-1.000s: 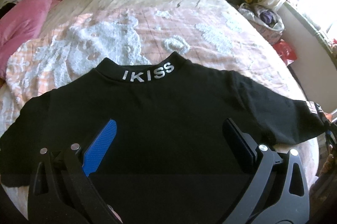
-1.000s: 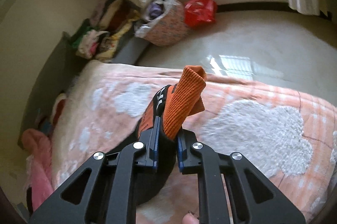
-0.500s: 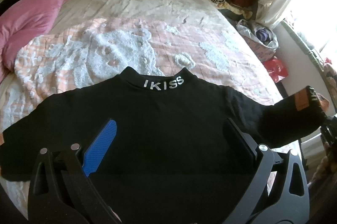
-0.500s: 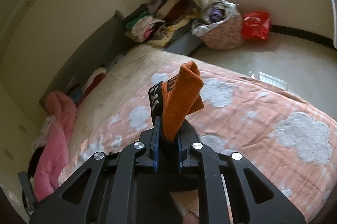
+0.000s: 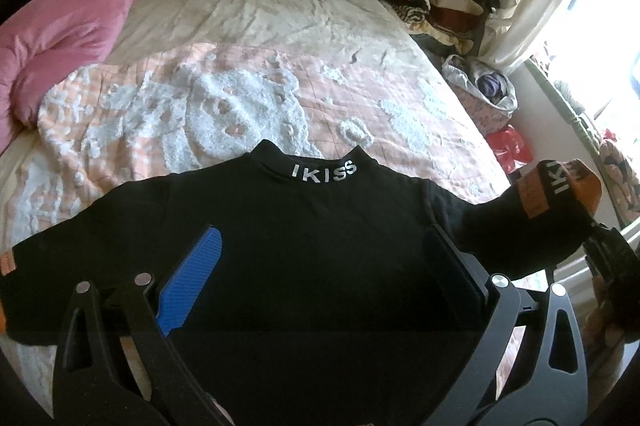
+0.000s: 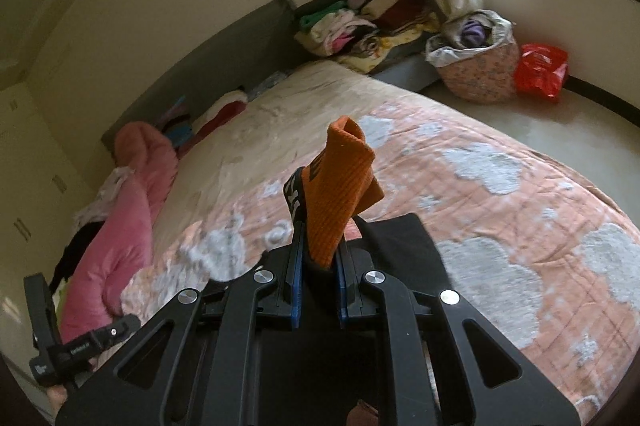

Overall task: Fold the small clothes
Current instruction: 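Lift the sleeve with the right tool and carry it across the shirt body, then lay the cuff onto the shirt body and open the right tool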

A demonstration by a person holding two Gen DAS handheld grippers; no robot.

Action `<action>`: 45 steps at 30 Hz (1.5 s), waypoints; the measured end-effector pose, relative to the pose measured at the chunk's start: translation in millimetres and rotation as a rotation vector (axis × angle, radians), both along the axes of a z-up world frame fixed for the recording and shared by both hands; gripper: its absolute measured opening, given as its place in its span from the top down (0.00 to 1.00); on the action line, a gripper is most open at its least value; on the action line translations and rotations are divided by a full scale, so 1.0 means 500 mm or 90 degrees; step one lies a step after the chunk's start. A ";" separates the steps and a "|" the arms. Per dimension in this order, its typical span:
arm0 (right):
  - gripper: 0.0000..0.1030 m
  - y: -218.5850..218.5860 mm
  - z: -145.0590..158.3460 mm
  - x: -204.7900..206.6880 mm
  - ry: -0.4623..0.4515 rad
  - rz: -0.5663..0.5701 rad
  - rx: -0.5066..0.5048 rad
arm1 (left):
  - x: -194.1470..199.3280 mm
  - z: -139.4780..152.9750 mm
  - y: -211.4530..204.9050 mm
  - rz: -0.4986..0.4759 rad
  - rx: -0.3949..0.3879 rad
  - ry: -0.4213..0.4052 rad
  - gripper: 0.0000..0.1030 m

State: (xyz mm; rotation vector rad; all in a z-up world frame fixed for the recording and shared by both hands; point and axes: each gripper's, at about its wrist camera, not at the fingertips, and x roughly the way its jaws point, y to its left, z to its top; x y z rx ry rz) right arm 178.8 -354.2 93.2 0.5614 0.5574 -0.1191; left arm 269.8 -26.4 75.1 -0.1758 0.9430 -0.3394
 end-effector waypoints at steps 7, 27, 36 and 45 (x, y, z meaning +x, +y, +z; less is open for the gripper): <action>0.88 0.089 0.005 0.038 0.008 0.059 -0.016 | 0.003 -0.009 0.041 0.019 -0.008 0.012 0.08; 0.88 0.290 -0.039 0.115 0.024 0.181 -0.013 | 0.037 -0.041 0.161 0.053 -0.108 0.052 0.08; 0.88 0.367 -0.119 0.135 0.078 0.222 -0.049 | 0.042 -0.083 0.191 0.062 -0.111 0.075 0.08; 0.82 0.430 -0.170 0.136 0.107 0.288 -0.072 | 0.047 -0.132 0.223 0.078 -0.121 0.109 0.08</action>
